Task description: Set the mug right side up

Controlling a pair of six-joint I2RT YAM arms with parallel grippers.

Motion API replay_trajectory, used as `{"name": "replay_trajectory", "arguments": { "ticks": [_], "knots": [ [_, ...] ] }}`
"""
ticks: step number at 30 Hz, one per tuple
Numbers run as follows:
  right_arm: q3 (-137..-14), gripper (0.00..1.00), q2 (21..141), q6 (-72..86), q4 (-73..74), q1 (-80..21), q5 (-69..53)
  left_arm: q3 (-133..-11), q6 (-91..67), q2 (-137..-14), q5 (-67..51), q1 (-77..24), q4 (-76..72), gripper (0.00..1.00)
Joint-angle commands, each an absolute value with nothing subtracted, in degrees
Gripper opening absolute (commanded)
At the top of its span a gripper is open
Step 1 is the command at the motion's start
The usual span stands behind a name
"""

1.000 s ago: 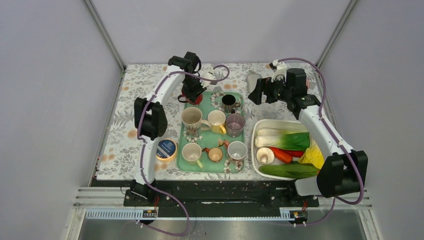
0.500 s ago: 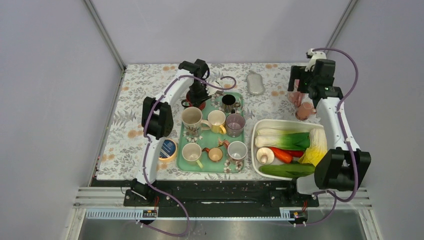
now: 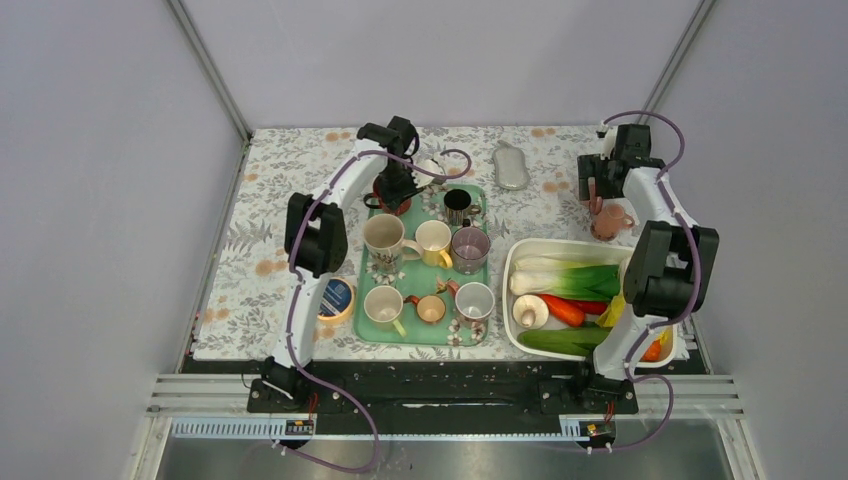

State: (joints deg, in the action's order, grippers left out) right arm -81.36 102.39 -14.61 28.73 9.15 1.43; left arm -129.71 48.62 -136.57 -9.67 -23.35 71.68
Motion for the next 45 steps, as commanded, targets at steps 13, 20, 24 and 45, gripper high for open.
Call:
{"name": "replay_trajectory", "arguments": {
  "ticks": [13, 20, 24, 45],
  "knots": [
    [-92.4, 0.93, 114.29, -19.42, 28.79, 10.46, -1.92, -133.14, 49.03, -138.03, -5.15, -22.36, 66.0, 0.44],
    [-94.31, 0.81, 117.53, -19.51, 29.3, 10.46, -3.26, -131.99, 46.84, -132.97, -7.98, -22.16, 63.13, 0.64],
    [-95.98, 0.61, 120.02, -19.4, 29.98, 10.46, -1.38, -127.18, 45.33, -128.2, -7.13, -22.24, 58.76, 0.67],
    [-99.58, 0.0, 112.6, -14.98, 31.61, 10.55, -14.42, -115.43, 34.61, -107.41, -14.66, -22.3, 49.67, 0.76]
  ]
}}
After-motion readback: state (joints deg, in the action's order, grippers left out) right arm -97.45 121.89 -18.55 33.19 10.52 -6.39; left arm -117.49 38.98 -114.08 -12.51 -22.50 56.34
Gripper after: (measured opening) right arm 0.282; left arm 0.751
